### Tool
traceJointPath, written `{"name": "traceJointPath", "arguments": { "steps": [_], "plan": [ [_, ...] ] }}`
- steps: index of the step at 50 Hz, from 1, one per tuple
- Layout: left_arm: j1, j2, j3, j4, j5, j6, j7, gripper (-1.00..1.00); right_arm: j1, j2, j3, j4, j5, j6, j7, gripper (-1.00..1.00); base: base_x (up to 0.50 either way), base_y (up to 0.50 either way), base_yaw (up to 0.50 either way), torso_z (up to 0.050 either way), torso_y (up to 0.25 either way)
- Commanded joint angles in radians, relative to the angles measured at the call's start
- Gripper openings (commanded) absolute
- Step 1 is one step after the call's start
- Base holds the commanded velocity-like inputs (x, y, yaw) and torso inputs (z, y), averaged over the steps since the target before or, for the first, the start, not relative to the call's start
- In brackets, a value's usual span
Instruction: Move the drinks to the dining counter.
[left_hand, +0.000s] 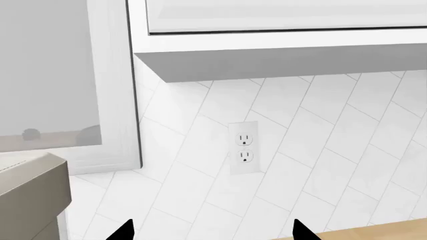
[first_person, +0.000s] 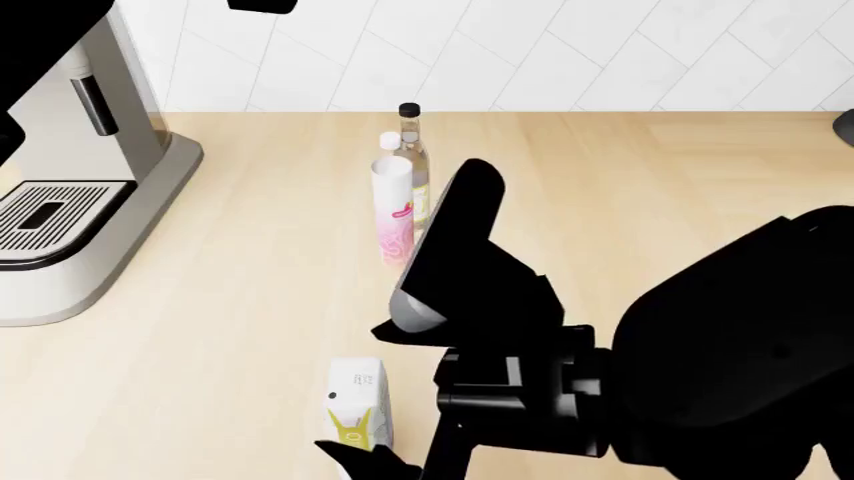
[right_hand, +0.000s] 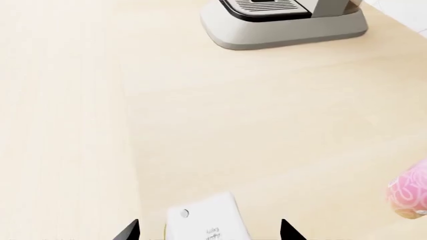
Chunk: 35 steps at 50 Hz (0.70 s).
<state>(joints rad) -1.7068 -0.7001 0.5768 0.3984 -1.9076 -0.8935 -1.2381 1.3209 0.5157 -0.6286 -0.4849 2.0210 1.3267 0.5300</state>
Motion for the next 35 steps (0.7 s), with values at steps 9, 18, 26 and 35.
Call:
{"name": "traceJointPath", "arguments": {
  "steps": [9,18,26,35],
  "plan": [
    [-0.005,-0.003,0.006,0.001,-0.001,0.004,0.001,1.0,-0.052,0.012,-0.004,0.004,-0.06,0.005,-0.048,1.0,0.0,0.0,0.0,0.0,0.0],
    [-0.005,-0.002,0.009,0.002,0.001,0.007,0.002,1.0,-0.072,0.017,-0.005,0.009,-0.086,0.004,-0.072,1.0,0.0,0.0,0.0,0.0,0.0],
    [-0.005,-0.003,0.011,0.002,0.002,0.009,0.004,1.0,-0.079,0.016,-0.005,0.016,-0.125,0.007,-0.093,1.0,0.0,0.0,0.0,0.0,0.0],
    [-0.005,-0.006,0.013,0.005,0.0,0.012,0.002,1.0,-0.088,0.013,-0.016,0.014,-0.131,-0.001,-0.097,1.0,0.0,0.0,0.0,0.0,0.0]
  ]
}}
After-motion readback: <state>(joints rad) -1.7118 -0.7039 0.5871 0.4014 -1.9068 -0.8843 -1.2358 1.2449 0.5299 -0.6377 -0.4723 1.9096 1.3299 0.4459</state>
